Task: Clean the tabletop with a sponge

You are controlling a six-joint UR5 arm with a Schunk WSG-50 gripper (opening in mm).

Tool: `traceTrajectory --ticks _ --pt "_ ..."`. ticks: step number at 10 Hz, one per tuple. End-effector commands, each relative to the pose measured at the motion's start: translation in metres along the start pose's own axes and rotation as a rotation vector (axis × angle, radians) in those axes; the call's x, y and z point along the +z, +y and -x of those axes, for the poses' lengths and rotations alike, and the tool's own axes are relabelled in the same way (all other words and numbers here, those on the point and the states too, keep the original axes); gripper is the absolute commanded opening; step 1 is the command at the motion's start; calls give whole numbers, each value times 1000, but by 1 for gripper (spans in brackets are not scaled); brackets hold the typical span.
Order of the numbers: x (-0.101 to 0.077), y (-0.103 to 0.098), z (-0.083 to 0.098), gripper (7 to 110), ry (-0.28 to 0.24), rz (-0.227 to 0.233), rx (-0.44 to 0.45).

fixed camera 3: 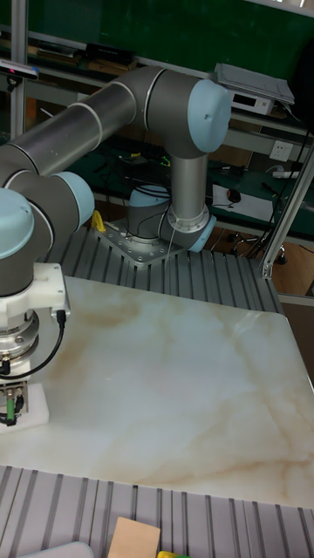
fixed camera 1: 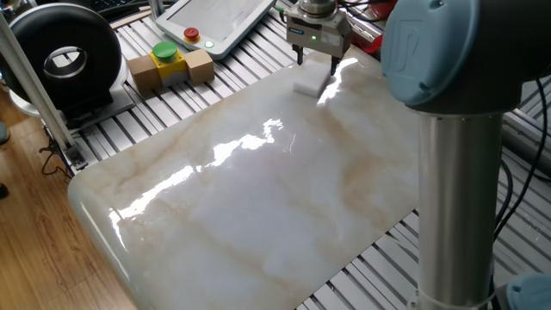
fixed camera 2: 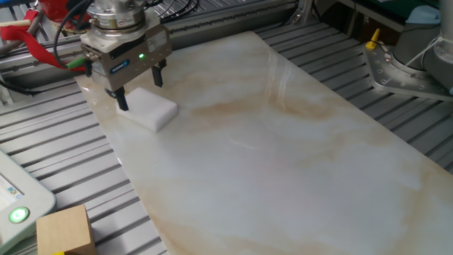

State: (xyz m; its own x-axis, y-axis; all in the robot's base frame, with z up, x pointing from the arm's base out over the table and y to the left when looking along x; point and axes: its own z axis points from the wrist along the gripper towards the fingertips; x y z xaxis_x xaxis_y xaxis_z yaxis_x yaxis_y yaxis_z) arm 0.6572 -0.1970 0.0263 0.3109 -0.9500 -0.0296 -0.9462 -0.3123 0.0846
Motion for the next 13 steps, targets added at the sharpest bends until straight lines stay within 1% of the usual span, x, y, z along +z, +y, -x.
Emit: traceTrajectory --ticks 1,2,4,5,6,7,10,13 --pt "-2 1 5 88 -13 -25 25" --pt "-1 -4 4 88 -12 -38 30" --pt "-1 -13 -1 88 2 -53 -8" --pt "3 -13 -1 88 13 -55 -29" --pt "8 -9 2 88 16 -60 -26" --pt "9 -7 4 88 18 -62 -18" --pt "11 -6 6 88 14 -62 -34" --pt "13 -10 4 88 8 -74 -25"
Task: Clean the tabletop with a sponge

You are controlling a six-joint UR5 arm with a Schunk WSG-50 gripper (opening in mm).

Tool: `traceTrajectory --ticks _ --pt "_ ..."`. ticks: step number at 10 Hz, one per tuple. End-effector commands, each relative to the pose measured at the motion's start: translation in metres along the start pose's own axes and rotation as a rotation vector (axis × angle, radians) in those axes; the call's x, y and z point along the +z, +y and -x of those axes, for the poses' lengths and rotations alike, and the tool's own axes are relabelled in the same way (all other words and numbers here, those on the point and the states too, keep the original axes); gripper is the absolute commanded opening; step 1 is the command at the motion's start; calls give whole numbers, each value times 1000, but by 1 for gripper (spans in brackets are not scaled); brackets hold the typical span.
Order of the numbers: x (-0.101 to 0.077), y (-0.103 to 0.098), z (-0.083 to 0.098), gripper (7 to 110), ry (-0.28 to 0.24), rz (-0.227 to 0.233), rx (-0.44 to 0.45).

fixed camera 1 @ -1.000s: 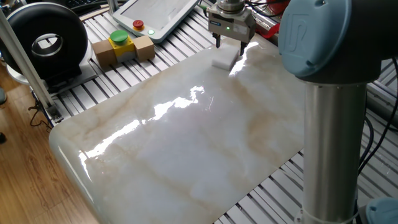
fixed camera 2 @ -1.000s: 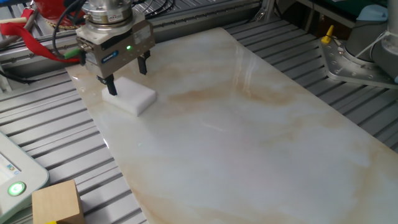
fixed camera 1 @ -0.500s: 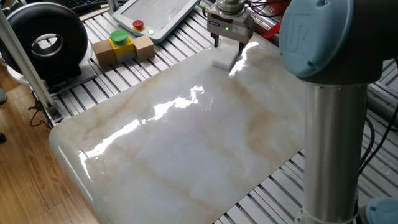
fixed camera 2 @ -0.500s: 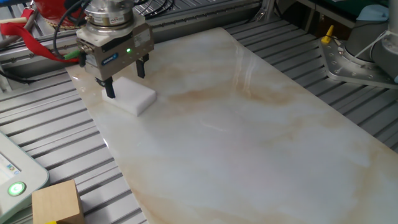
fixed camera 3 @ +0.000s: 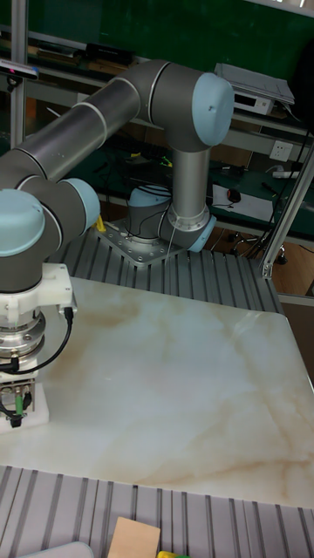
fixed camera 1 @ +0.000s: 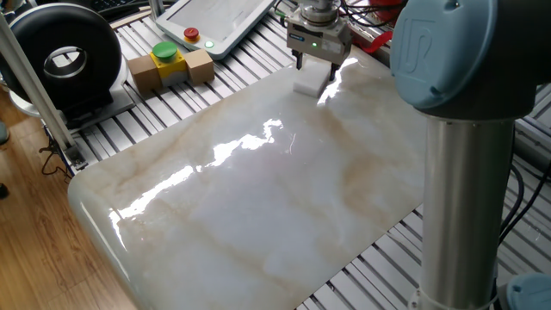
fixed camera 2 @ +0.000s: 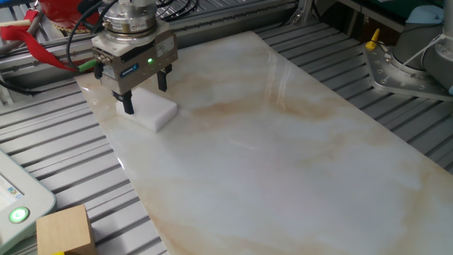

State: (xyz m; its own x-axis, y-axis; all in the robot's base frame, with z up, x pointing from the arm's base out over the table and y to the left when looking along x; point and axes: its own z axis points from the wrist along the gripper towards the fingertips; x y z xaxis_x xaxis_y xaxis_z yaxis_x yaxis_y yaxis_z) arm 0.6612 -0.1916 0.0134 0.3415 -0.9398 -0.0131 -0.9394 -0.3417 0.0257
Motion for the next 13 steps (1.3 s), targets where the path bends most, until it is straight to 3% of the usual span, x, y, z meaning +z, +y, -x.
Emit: traceTrajectory --ticks 1,6,11,13 --pt "1 -3 -1 88 -9 -14 7" --pt "6 -6 -4 88 3 -19 12" --pt "9 -13 2 88 -26 -44 7" --pt "11 -10 0 88 -19 -33 15"
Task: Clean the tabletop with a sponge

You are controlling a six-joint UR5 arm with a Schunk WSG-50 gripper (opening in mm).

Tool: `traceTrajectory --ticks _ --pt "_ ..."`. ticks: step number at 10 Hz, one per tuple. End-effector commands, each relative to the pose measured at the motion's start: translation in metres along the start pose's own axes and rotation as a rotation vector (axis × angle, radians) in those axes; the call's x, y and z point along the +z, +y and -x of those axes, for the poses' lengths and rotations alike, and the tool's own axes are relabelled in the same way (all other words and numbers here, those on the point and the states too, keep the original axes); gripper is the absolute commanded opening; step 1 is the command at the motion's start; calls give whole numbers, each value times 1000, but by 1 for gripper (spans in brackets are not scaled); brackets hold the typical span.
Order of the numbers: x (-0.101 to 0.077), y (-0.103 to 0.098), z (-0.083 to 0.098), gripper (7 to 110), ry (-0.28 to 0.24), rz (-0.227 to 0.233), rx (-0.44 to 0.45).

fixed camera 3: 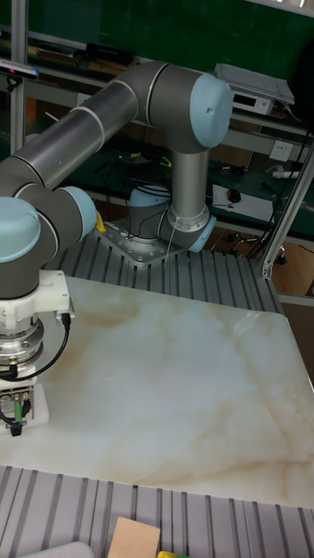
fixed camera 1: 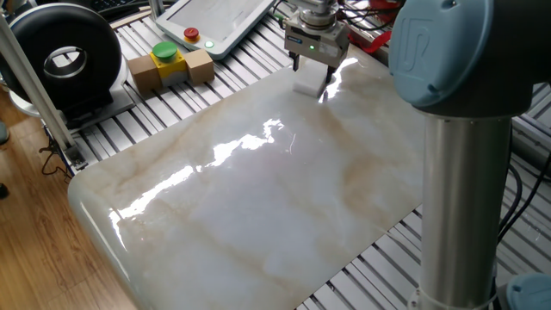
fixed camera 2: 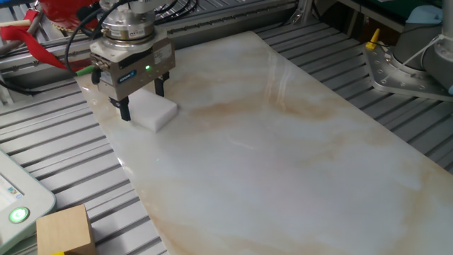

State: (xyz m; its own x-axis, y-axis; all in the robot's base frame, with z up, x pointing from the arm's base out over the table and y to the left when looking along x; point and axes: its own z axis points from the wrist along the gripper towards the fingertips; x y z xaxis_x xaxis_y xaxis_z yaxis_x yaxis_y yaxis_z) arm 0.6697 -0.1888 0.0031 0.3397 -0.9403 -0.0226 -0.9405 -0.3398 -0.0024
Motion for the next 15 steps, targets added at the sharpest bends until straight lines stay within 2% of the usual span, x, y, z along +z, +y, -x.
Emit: traceTrajectory --ticks 1,3,4,6,10,11,15 --pt "2 0 0 88 -9 -4 13" --pt "3 1 4 88 -22 -4 10" --pt "3 0 6 66 -31 -7 7" --pt "4 3 6 66 -29 2 8" --pt "4 -1 6 66 -30 -11 19" --pt "5 -1 7 44 -31 -13 24" --pt "4 -3 8 44 -27 -29 62"
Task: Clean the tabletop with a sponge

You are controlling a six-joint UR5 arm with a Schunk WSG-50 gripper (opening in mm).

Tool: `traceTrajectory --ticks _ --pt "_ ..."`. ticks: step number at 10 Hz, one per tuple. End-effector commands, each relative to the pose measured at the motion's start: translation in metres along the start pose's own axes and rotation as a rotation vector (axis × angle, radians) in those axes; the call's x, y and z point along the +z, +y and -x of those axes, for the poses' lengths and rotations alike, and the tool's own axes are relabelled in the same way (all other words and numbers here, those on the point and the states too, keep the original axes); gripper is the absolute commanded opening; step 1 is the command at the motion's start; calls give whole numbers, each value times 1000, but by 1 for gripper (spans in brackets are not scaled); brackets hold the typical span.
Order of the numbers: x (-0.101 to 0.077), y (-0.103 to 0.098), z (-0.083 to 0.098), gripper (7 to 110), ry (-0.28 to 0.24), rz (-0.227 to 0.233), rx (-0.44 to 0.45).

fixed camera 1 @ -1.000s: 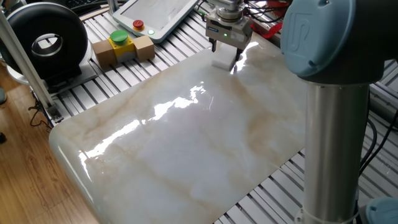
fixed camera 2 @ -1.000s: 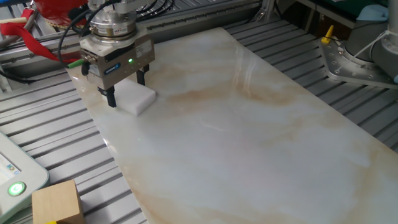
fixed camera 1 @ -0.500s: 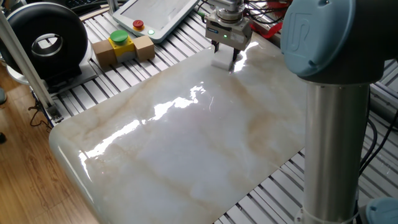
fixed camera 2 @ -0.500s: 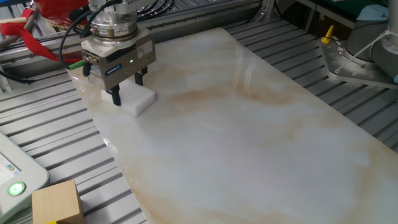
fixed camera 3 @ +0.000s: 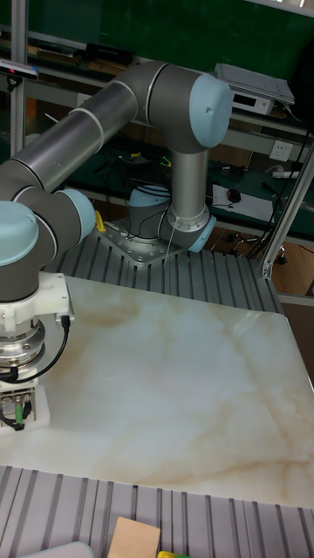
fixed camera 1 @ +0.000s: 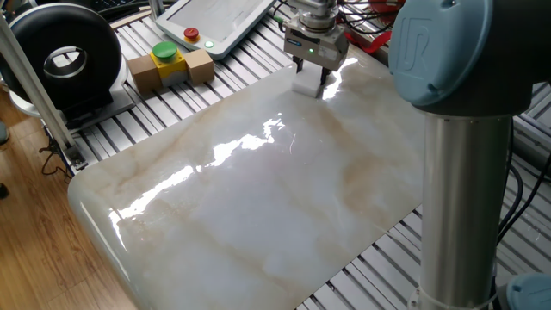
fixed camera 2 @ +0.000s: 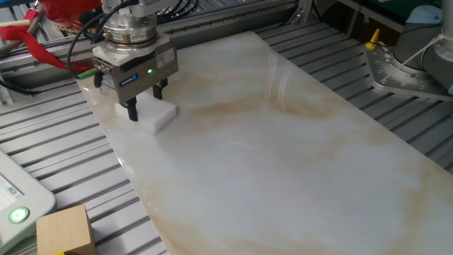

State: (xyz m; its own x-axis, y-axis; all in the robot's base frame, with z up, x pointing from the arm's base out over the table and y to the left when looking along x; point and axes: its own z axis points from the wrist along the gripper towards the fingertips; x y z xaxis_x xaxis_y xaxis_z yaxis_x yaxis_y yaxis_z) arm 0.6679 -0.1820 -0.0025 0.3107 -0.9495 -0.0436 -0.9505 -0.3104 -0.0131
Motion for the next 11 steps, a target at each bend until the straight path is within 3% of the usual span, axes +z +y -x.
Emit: traceTrajectory --ticks 1,2,3,4,9,11 --pt "-2 -1 0 44 6 -18 50" --pt "-2 -1 0 22 11 -20 59" --pt "-2 -1 0 22 10 -20 67" --pt "-2 -2 2 7 4 -22 74" --pt "-3 -1 5 7 -7 -15 99" --pt "-4 8 0 7 13 19 147"
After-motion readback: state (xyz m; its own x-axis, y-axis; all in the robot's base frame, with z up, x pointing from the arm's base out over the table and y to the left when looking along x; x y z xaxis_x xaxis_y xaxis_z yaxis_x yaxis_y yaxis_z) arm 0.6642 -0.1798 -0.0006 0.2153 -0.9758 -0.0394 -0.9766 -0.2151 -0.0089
